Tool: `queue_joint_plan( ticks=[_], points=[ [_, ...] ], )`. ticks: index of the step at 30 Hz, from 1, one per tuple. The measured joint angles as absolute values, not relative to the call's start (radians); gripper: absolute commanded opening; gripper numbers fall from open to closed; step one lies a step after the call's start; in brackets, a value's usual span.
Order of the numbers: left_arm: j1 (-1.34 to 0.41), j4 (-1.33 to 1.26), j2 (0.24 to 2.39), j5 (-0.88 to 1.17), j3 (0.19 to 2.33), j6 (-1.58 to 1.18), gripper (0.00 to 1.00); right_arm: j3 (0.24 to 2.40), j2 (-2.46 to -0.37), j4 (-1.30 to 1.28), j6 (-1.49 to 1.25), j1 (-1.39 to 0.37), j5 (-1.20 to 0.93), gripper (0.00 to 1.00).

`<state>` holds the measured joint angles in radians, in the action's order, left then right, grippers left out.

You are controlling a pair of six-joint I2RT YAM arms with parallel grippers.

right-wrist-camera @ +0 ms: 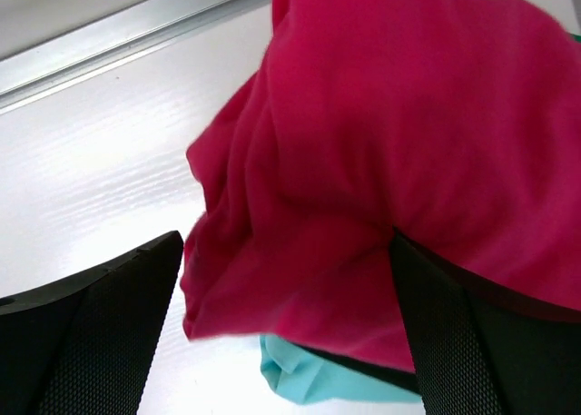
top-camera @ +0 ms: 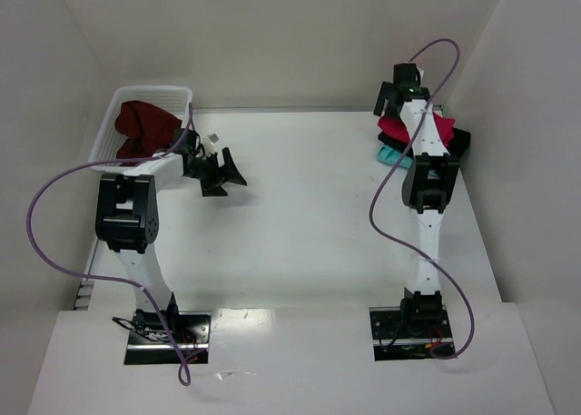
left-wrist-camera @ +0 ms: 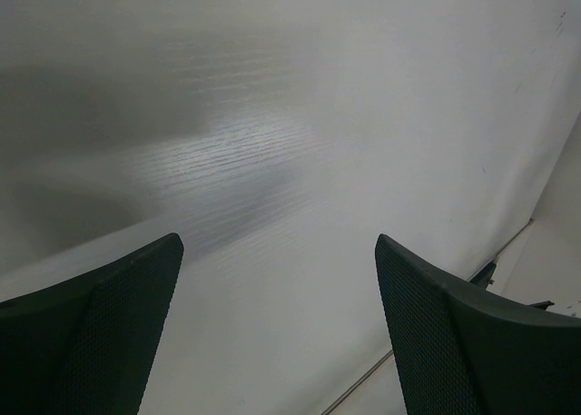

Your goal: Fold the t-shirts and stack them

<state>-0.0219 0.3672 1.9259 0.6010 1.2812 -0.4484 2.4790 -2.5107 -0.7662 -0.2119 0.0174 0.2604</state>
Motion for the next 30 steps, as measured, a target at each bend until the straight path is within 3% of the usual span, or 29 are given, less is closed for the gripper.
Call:
queue_joint_plan(
  ticks=[11, 13, 14, 17, 24, 25, 30],
  points=[
    [-0.022, 0.379, 1.871, 0.608, 1.281, -0.448, 0.94, 2.142, -2.176, -0.579, -0.245, 0.084, 0.227, 0.98],
    [-0.022, 0.382, 1.857, 0.609, 1.28, -0.448, 0.94, 2.09, -2.115, -0.54, -0.245, 0.097, 0.22, 0.89],
    [-0.022, 0.382, 1.847, 0.608, 1.279, -0.448, 0.94, 2.073, -2.093, -0.523, -0.242, 0.106, 0.217, 0.76],
    [-0.022, 0.377, 1.803, 0.608, 1.248, -0.449, 0.94, 2.017, -2.049, -0.469, -0.241, 0.135, 0.178, 0.6],
    [-0.022, 0.373, 1.75, 0.607, 1.197, -0.453, 0.94, 1.798, -2.03, -0.378, -0.245, 0.26, 0.079, 0.49],
    [-0.022, 0.373, 1.75, 0.607, 1.195, -0.453, 0.94, 1.783, -2.038, -0.377, -0.245, 0.272, 0.07, 0.44],
    [-0.022, 0.374, 1.75, 0.607, 1.188, -0.456, 0.94, 1.774, -2.099, -0.359, -0.244, 0.275, 0.04, 0.42]
  ],
)
